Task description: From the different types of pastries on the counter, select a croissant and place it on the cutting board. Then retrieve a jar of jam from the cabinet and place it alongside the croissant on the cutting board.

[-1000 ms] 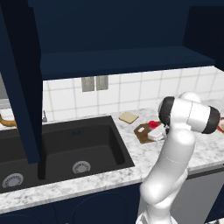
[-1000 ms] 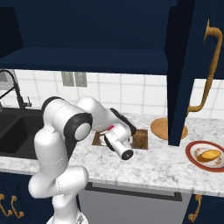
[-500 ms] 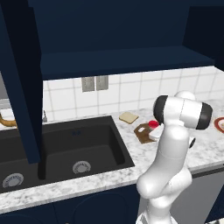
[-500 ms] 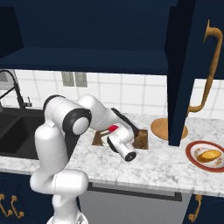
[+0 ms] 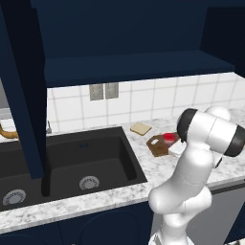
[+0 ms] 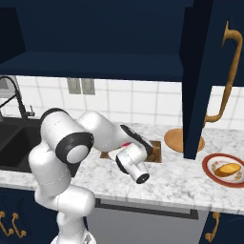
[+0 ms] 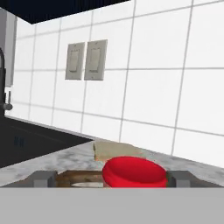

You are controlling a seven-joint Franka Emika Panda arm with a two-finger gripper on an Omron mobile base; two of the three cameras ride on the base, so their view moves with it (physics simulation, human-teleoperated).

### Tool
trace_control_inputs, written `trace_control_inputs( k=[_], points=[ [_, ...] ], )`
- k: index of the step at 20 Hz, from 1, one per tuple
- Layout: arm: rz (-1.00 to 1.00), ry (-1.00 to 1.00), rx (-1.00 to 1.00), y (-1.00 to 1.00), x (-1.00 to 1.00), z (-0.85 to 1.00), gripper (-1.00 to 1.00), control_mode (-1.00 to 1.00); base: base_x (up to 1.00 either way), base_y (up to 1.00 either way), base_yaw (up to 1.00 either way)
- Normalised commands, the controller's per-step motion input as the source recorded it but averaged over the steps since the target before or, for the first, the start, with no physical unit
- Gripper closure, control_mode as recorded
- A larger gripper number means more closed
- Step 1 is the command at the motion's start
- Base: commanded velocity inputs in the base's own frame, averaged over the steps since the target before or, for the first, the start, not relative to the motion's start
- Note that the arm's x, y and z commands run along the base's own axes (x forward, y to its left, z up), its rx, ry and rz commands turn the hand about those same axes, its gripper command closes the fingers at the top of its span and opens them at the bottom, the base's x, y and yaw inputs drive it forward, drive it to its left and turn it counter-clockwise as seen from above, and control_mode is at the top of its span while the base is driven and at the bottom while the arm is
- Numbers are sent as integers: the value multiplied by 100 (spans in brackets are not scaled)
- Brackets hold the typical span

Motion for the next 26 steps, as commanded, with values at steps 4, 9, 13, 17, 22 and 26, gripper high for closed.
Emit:
trace_control_inputs(
  k=[4,9,13,17,22,26],
  points=[
    [0,2,4,0,-32,79,-100,-100,0,0,0],
    [0,6,1,1,-29,77,-100,-100,0,0,0],
    [-6,14,0,6,-46,76,-100,-100,0,0,0],
    [-10,16,0,37,-84,46,-100,-100,0,0,0],
    [-15,26,-6,91,-71,41,-100,-100,0,0,0],
    [-7,34,-11,100,-65,47,-100,-100,0,0,0]
  ],
)
